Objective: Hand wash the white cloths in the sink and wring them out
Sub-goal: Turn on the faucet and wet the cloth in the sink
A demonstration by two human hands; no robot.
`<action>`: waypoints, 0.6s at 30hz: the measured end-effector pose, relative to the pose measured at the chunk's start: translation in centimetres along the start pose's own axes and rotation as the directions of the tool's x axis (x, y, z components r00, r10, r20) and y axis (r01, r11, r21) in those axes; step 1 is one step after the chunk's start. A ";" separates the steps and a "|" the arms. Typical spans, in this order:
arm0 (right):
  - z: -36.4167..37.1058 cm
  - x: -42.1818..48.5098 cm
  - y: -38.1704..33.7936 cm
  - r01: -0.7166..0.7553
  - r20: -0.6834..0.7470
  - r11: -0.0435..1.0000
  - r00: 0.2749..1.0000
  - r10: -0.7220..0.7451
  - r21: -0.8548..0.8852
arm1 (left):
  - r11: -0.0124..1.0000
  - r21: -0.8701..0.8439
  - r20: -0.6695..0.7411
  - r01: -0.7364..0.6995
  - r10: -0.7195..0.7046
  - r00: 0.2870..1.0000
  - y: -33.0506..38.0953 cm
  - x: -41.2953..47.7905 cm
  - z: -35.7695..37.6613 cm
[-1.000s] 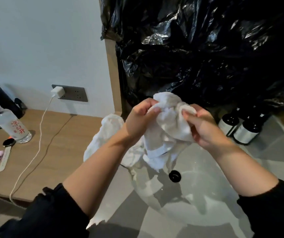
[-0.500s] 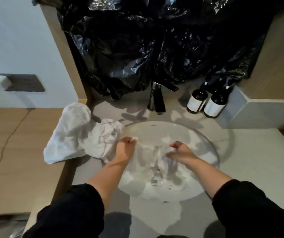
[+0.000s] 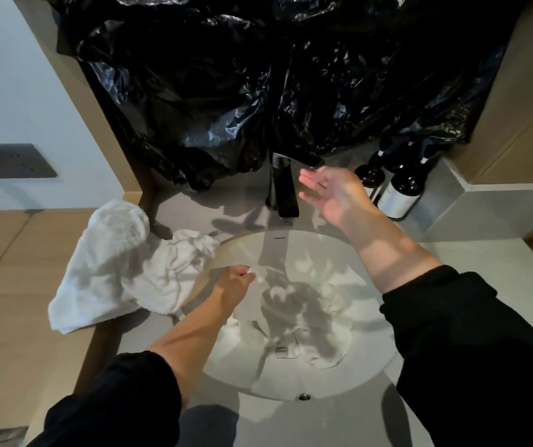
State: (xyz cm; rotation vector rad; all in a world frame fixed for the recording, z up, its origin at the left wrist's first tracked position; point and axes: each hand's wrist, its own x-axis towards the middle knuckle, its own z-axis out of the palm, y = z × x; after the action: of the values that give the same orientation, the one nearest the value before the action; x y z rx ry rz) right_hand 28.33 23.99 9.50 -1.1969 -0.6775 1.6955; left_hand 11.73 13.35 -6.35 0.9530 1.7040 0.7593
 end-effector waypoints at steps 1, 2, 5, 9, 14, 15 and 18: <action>0.4 0.1 -0.3 0.032 0.009 0.998 0.999 -0.032 -0.057 | 0.999 0.031 0.008 0.010 -0.010 1.000 0.0 0.0 -0.1; 0.8 0.2 -0.7 0.065 0.022 0.992 0.998 -0.063 -0.104 | 0.997 0.073 0.009 0.007 -0.007 1.000 0.0 0.1 -0.2; 1.1 0.4 -1.4 0.118 0.067 0.979 0.992 -0.108 -0.164 | 0.979 0.199 0.004 -0.033 0.032 0.999 0.3 0.3 0.0; -2.6 0.6 1.8 0.195 0.029 0.918 0.980 -0.197 -0.346 | 0.826 0.560 -0.035 -0.066 0.103 0.994 -1.6 0.5 1.2; -9.2 1.1 11.7 0.020 0.032 0.328 0.999 0.030 -0.945 | 0.600 0.765 0.152 -0.233 0.184 0.971 -3.8 1.2 3.6; -10.3 1.0 13.7 0.000 0.029 0.214 0.991 0.128 -0.977 | 0.591 0.772 0.223 -0.236 0.096 0.970 -4.4 1.6 3.8; -12.8 0.6 18.5 0.007 -0.003 -0.029 0.946 0.324 -1.000 | 0.507 0.812 0.367 -0.290 -0.056 0.929 -6.8 2.8 4.3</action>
State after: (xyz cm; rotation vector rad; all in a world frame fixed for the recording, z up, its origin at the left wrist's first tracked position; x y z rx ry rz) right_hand 33.25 15.84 -10.90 -2.1134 -2.3311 1.3425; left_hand 13.69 12.66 -14.62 1.7871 1.6661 -0.2988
